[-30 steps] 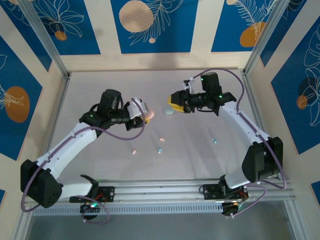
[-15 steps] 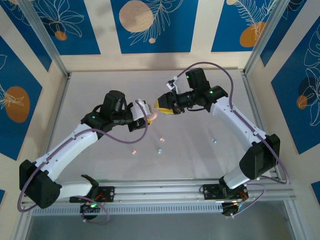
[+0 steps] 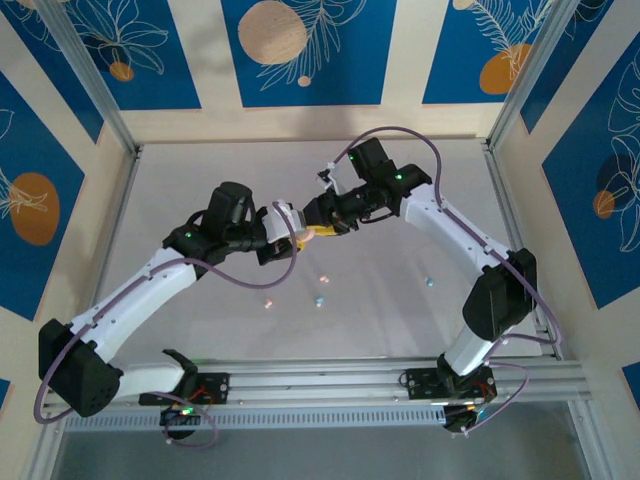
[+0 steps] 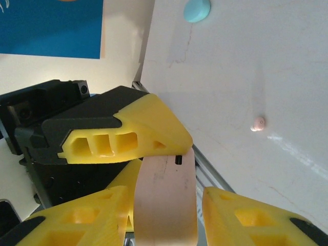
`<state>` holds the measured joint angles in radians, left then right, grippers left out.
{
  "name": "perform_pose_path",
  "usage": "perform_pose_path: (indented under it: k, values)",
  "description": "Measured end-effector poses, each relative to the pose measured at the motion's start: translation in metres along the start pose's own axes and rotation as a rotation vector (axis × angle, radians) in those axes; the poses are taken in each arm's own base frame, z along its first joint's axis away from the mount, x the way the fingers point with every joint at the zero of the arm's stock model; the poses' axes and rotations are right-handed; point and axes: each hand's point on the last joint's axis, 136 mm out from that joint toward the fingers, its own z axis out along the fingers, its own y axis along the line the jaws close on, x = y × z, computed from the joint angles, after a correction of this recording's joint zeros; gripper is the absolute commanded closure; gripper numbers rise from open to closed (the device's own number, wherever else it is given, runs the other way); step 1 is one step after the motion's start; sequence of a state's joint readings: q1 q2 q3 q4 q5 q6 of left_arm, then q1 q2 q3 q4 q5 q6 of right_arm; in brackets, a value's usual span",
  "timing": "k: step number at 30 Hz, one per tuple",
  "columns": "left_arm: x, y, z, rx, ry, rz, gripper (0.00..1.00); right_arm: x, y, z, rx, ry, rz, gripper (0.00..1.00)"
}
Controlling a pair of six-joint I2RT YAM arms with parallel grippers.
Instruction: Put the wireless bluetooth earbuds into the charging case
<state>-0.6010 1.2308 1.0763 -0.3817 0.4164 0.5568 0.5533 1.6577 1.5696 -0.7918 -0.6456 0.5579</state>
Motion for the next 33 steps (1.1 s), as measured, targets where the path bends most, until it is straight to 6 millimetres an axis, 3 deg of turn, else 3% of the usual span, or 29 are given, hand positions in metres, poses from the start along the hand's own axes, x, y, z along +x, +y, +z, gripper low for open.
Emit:
perform_pose_path:
  k: [3,9,17,26,33]
  values:
    - [0.000,0.001,0.000,-0.003,0.003,0.000,0.66,0.002,-0.001,0.002,0.011,0.014,0.000,0.58]
    - [0.001,0.000,0.000,-0.002,0.007,-0.002,0.64,0.004,-0.002,0.002,0.027,0.021,-0.015,0.76]
    - [-0.007,0.002,-0.007,-0.027,-0.033,0.006,0.32,0.000,0.002,-0.001,-0.011,0.008,-0.025,0.84]
    - [-0.028,0.006,-0.025,-0.110,-0.304,-0.091,0.27,-0.011,0.010,-0.041,-0.300,-0.071,0.032,0.86]
    - [-0.059,0.017,-0.030,-0.095,-0.519,-0.191,0.25,-0.013,0.034,-0.061,-0.446,-0.058,-0.014,0.85]
